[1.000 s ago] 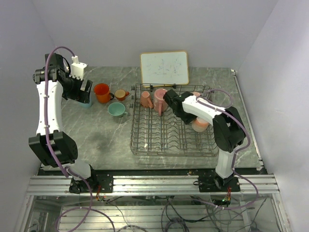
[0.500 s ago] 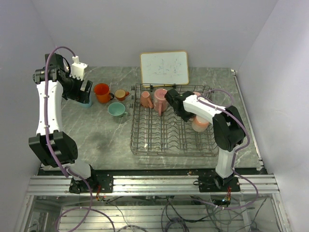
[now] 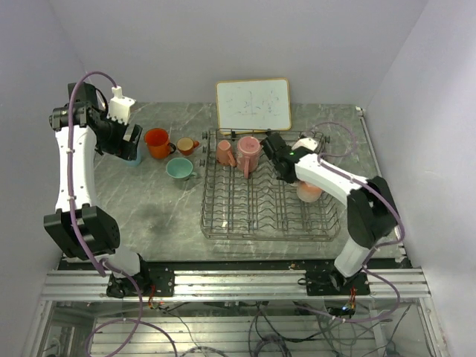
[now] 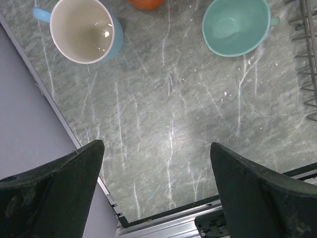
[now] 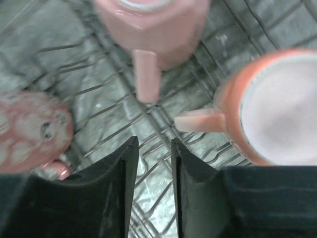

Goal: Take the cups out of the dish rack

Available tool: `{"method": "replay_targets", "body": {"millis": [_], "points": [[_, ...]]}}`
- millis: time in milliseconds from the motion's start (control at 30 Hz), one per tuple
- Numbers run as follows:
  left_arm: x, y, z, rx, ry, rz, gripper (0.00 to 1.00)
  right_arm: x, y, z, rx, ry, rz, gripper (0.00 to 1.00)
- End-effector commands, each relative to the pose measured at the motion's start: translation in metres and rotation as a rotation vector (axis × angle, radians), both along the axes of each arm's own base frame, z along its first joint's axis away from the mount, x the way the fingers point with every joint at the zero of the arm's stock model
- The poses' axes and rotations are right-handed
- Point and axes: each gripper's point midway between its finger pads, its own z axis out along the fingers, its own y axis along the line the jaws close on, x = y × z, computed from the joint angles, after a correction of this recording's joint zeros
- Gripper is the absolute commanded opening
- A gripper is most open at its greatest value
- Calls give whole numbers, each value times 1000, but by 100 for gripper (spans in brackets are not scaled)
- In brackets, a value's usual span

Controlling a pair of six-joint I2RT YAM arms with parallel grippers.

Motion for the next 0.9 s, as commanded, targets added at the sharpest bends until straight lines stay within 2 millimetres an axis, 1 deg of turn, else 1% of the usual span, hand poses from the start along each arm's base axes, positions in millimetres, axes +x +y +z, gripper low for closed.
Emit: {"method": "replay_targets", "body": {"millis": [0, 67, 100, 133, 167, 200, 333, 400, 467, 633, 733, 867], "points": [[-12, -6, 10, -3, -27, -37, 99, 15, 6, 52, -64, -81, 287, 36], [-12, -5, 9, 1, -28, -38, 99, 8, -5, 57, -78, -59, 270, 44], [-11, -5, 8, 0, -26, -37, 99, 4, -10, 56, -90, -42, 262, 53], [-11, -5, 7, -4, -23, -37, 99, 3, -15, 57, -110, -33, 247, 56], [-11, -6, 6, -8, -20, -36, 99, 3, -17, 56, -125, -25, 240, 56], [-11, -7, 6, -12, -16, -37, 98, 5, -17, 53, -138, -14, 246, 56], [-12, -8, 6, -23, -16, -35, 98, 21, -11, 34, -161, 81, 383, 55], [-12, -8, 6, -21, -21, -36, 98, 25, -9, 26, -165, 121, 447, 55], [-12, -8, 5, -17, -19, -36, 98, 30, -14, 19, -165, 148, 483, 55], [-10, -8, 2, -21, -10, -35, 98, 32, -18, 2, -139, 175, 515, 55], [-10, -8, 1, -25, -11, -31, 98, 34, -12, -9, -112, 189, 552, 54], [-10, -7, 0, -19, -10, -28, 98, 29, -3, -34, -71, 244, 593, 52]]}}
